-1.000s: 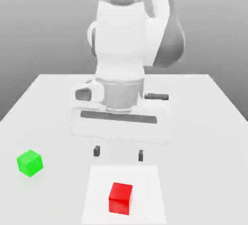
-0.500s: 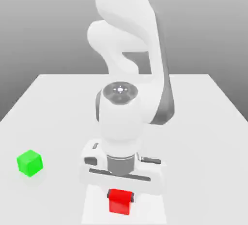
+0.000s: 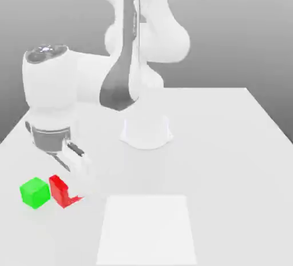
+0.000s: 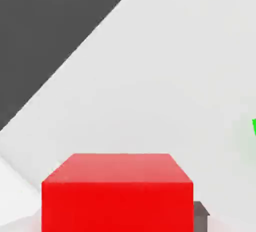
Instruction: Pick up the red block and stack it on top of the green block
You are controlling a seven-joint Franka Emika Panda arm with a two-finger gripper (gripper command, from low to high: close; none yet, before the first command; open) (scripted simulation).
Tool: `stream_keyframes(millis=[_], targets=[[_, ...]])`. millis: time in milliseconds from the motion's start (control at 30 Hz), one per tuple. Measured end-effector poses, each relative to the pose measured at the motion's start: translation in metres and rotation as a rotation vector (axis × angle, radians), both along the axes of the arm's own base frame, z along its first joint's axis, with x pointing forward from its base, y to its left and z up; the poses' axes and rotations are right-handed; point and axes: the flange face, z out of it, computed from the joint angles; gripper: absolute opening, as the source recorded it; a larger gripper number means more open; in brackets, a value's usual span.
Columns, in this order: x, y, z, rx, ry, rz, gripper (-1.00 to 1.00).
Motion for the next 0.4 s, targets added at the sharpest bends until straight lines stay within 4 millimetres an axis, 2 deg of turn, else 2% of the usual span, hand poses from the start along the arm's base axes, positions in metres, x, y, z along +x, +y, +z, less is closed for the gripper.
stream_keyframes(millis=[67,133,167,200,267,300,400], targets=[[-0.038,-0.039,0.005,0.007,-0.006,-0.219,-1.00],[-0.067,-0.066,-0.003,0.011,-0.010,-0.360,-1.00],[-0.069,-0.069,-0.011,0.012,-0.011,-0.375,-1.00],[-0.052,-0.052,-0.021,0.012,-0.011,-0.323,-1.00],[-0.048,-0.047,-0.043,0.013,-0.010,-0.309,-1.00],[-0.048,-0.046,-0.052,0.012,-0.010,-0.307,1.00],[-0.048,-0.046,-0.052,0.012,-0.010,-0.307,1.00]])
